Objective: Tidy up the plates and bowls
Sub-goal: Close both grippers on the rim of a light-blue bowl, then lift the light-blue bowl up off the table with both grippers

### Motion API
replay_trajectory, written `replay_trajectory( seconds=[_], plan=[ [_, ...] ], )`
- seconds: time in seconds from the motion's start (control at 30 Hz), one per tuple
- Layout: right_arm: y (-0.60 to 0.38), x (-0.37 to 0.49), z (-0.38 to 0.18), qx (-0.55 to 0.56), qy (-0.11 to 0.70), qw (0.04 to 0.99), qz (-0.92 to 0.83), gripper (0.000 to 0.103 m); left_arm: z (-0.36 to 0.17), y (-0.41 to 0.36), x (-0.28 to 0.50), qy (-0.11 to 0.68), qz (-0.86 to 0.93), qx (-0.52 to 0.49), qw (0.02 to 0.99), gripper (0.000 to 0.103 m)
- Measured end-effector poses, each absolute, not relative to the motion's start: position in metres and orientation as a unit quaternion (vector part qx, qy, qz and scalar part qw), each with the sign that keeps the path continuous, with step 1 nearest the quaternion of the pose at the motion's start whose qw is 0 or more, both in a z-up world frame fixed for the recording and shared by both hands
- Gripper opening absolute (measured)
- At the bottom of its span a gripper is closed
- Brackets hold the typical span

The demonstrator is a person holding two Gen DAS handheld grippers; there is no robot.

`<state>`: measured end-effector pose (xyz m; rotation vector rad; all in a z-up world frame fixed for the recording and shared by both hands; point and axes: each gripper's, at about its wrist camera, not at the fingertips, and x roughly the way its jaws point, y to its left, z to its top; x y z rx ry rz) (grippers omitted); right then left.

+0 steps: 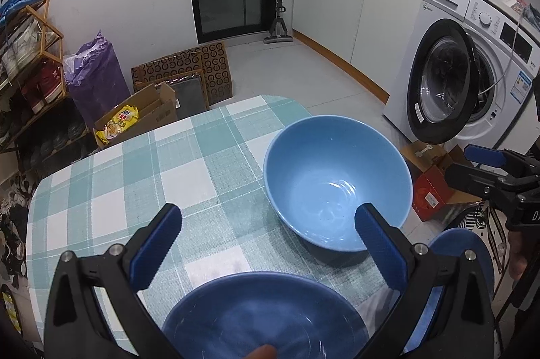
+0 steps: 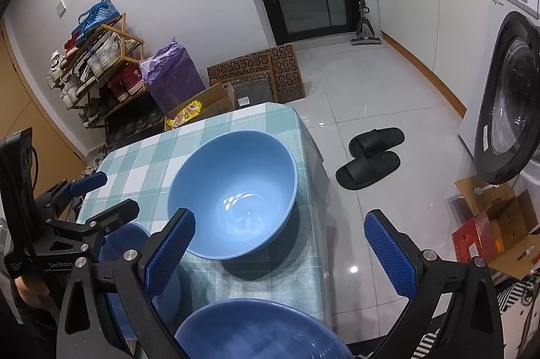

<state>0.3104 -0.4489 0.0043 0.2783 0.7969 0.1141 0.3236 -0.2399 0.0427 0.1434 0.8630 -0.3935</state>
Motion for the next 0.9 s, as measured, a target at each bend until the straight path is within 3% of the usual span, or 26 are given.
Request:
replay_trajectory(
  seconds=[0.37, 0.47, 0.9],
  plan=[
    [-0.447, 0.332, -0.023, 0.143, 0.407, 0.900, 0.058, 0.101, 0.026, -0.248, 0.336, 0.432, -0.192, 0.075, 0.878, 0.101],
    [-0.448, 0.338, -0.031, 0.146, 0.416, 0.895, 0.059, 0.094, 0.021, -0.250, 0.339, 0.438, -0.197, 0.076, 0.874, 0.101],
    [-0.432, 0.352, -0.052, 0.132, 0.443, 0.884, 0.066, 0.062, 0.001, -0.259, 0.345, 0.459, -0.207, 0.083, 0.860, 0.062]
  ],
)
